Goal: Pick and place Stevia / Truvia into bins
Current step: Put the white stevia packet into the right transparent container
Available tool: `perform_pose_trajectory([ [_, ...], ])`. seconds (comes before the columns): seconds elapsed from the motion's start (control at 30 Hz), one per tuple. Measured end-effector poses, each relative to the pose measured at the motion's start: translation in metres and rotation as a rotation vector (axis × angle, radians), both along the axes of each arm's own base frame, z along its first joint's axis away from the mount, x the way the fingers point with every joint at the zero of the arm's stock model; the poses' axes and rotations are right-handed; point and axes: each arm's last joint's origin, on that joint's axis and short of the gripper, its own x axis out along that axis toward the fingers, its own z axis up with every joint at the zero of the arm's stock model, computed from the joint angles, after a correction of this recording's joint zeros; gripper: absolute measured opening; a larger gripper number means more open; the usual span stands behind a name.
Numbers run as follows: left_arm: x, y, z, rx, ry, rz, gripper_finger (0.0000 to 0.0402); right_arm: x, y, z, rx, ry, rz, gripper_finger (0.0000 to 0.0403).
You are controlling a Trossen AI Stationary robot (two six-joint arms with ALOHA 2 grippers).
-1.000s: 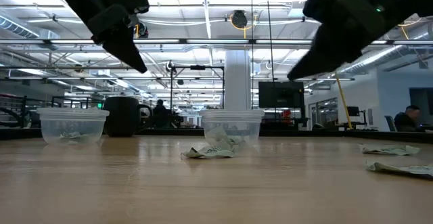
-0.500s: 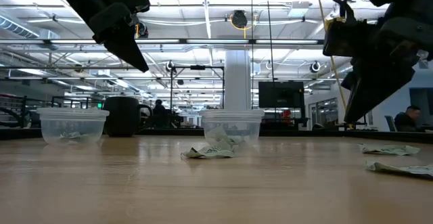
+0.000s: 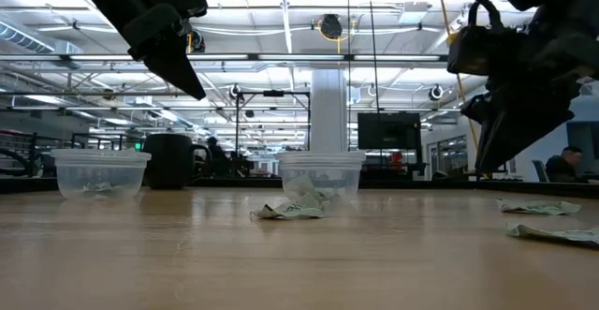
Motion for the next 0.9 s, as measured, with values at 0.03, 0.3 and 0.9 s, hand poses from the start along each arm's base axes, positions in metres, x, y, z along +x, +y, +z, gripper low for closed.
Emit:
perform_pose_trajectory([
  [0.03, 0.000, 0.000, 0.000, 0.000, 0.000, 0.000, 0.0088, 0.000, 0.000, 0.000, 0.021, 0.002, -0.026, 0.0031],
  [0.3, 0.000, 0.000, 0.000, 0.004, 0.002, -0.004, 0.0088, -0.001, 0.002, 0.000, 0.148, 0.026, -0.137, 0.0037],
  [0.9, 0.000, 0.000, 0.000, 0.003, 0.002, -0.003, 0.0088, -0.018, -0.005, -0.033, 0.246, -0.034, -0.239, 0.0107],
])
